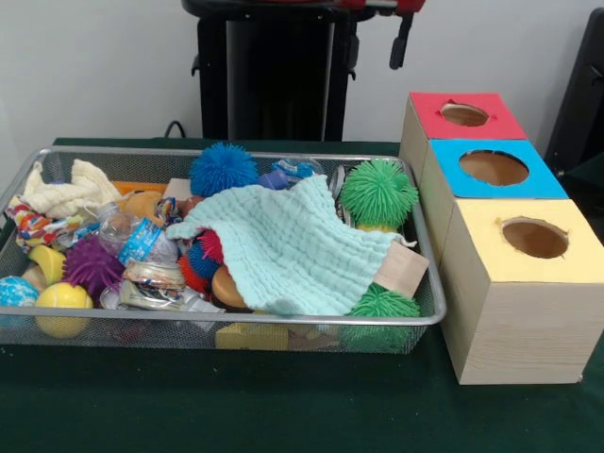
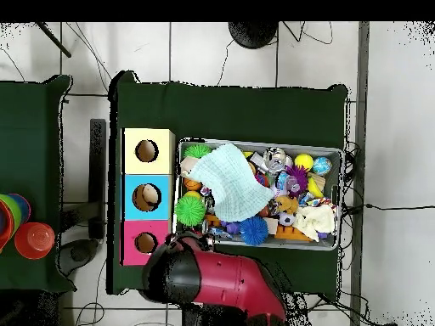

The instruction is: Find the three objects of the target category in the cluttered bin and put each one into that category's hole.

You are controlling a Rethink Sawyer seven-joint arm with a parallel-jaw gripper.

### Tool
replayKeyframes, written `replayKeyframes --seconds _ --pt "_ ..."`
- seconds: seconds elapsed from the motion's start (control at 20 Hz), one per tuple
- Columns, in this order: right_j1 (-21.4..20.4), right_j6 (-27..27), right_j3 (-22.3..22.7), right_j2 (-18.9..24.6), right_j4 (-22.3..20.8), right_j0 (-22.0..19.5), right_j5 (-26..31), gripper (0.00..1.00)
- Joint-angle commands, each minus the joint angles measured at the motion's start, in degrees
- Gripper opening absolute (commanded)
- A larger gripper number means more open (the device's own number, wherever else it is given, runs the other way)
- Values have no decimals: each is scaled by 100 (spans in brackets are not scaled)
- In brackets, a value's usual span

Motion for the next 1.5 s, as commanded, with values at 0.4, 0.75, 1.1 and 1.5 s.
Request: replayKeyframes --seconds 0.4,0.75,1.1,1.5 --pt "904 1171 -601 -397 -39 -210 -1108 100" --pt "1456 1270 -467 -358 51 -217 -1891 100" --pt "2131 1175 -991 -435 236 -25 -2045 100" --pt "2908 992 -1750 -320 234 -63 -2787 100"
